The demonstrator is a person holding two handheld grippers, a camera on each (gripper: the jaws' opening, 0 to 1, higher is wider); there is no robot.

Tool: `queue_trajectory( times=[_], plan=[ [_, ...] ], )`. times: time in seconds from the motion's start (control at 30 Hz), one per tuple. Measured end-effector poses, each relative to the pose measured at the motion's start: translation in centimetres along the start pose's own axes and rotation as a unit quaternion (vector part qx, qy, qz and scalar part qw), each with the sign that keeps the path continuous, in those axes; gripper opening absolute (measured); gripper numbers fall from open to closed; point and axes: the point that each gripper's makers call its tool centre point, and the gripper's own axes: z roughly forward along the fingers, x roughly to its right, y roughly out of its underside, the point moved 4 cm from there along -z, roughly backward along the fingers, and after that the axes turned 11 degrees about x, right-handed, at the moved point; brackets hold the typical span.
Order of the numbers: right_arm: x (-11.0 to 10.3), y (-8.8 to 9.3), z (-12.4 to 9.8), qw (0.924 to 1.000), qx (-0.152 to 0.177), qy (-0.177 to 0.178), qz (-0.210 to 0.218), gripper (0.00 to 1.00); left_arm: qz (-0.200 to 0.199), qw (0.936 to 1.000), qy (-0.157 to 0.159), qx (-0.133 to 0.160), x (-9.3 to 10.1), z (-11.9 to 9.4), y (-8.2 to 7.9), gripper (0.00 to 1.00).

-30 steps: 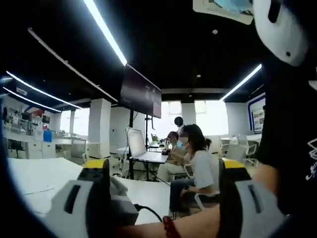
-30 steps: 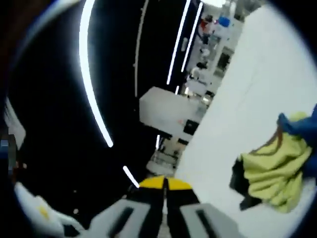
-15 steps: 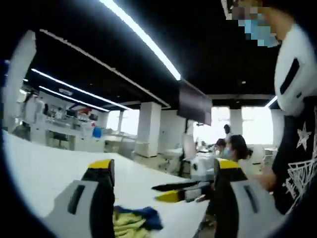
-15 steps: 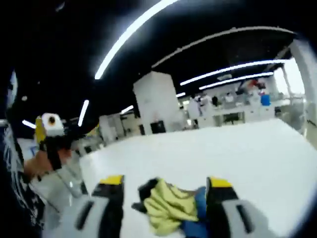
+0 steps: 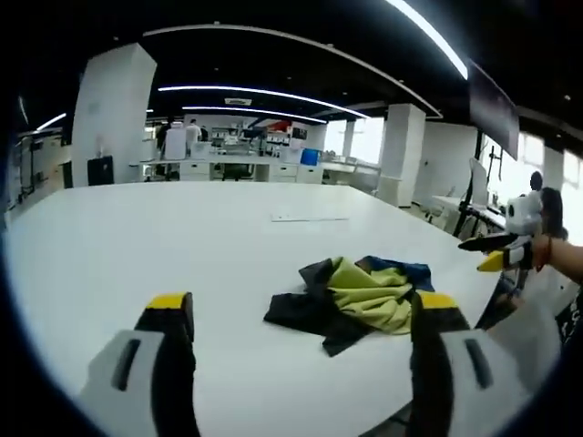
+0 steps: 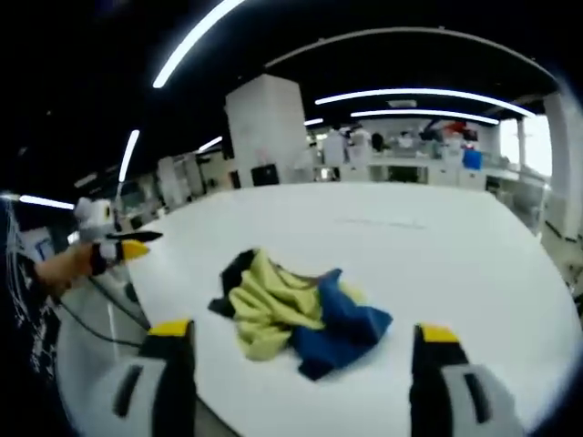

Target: Fold the garment on the visible template until the final outline fits inside the template.

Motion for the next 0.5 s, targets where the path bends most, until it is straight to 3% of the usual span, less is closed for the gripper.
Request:
queue_trajectory(
  times=[0.23,0.5],
  plan=[
    [0.5,0.7,-0.3,0.9994,-0.021,0.018,-0.021,0.99,0.004,0.9999,0.000,-0.015,0.0,-0.1,0.6,0.99],
    [0.7,1.1,-0.6,0.9992,-0.028,0.026,-0.009,0.99,0.002,0.9998,-0.003,-0.021,-0.2,-0.4,0.6,0.99]
  ],
)
